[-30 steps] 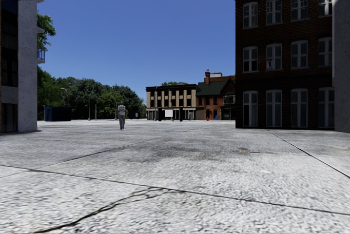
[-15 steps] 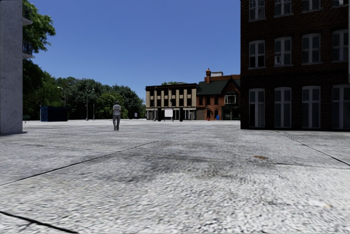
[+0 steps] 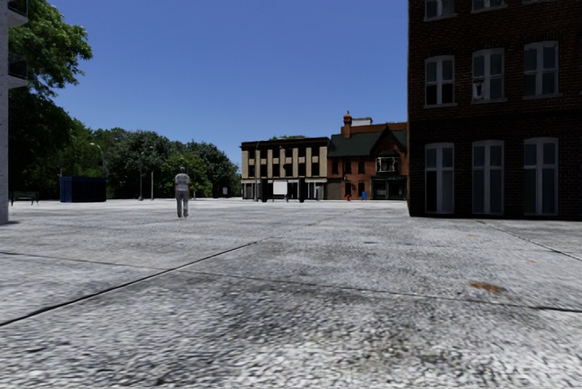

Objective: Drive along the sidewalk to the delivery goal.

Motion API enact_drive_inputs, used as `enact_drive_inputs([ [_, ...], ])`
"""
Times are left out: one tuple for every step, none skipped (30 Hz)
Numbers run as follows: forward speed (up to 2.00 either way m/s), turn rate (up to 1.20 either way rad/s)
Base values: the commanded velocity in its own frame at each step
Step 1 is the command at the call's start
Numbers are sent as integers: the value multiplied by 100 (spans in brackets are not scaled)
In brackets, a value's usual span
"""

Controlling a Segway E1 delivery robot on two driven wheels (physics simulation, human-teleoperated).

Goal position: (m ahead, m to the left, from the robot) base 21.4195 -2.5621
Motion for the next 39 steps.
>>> enact_drive_inputs([
  [200,0],
  [200,0],
  [200,0],
  [200,0],
  [200,0],
  [200,0],
  [200,0],
  [200,0],
  [200,0],
  [200,0],
  [200,0],
  [200,0],
  [200,0],
  [200,0],
  [200,0],
  [200,0],
  [200,0],
  [200,0],
  [200,0],
  [200,0],
  [200,0],
  [200,0],
  [200,0],
  [200,0],
  [200,0],
  [200,0],
  [200,0],
  [200,0],
  [200,0],
  [200,0],
  [200,0],
  [200,0],
  [200,0],
  [200,0],
  [200,0],
  [200,0],
  [200,0],
  [200,0],
  [200,0],
])
